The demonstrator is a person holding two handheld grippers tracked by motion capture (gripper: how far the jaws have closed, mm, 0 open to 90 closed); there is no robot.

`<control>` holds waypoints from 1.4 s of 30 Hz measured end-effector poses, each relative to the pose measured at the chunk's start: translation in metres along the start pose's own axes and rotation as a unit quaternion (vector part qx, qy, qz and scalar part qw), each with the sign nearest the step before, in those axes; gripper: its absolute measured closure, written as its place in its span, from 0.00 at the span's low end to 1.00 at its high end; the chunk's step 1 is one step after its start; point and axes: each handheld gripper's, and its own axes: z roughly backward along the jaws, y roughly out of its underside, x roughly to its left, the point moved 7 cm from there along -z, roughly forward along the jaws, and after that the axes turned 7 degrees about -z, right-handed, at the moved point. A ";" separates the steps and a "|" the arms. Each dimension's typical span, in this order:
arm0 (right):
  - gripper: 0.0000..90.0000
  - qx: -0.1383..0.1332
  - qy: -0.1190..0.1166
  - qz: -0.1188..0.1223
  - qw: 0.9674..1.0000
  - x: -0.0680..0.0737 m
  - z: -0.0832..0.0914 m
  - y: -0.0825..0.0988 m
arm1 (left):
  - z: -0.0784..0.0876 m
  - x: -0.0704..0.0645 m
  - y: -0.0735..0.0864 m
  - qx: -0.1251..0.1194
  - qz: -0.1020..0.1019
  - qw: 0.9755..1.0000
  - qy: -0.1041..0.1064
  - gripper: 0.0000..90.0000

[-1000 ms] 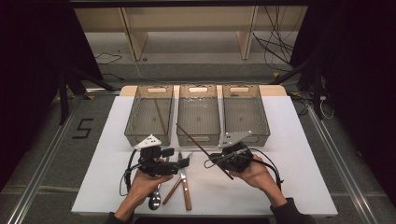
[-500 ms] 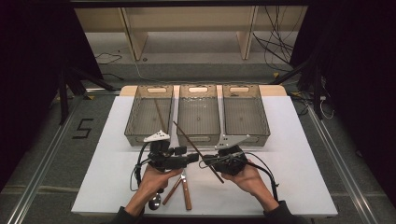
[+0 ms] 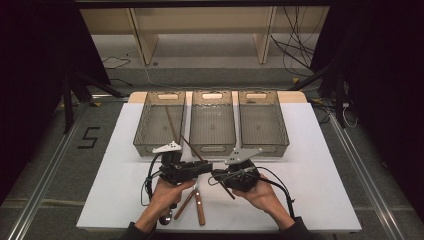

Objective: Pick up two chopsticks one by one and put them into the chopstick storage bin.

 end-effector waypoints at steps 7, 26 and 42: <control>0.95 0.001 -0.004 0.004 1.000 0.002 -0.001 0.001 | 0.000 0.000 0.000 -0.005 0.008 1.000 0.015 0.88; 0.57 -0.018 0.007 0.004 1.000 -0.002 0.029 0.006 | 0.030 0.014 -0.022 -0.020 0.008 1.000 0.023 0.94; 0.34 -0.034 0.045 -0.056 0.997 -0.031 0.053 0.049 | 0.082 0.054 -0.089 -0.028 -0.005 0.999 -0.033 0.94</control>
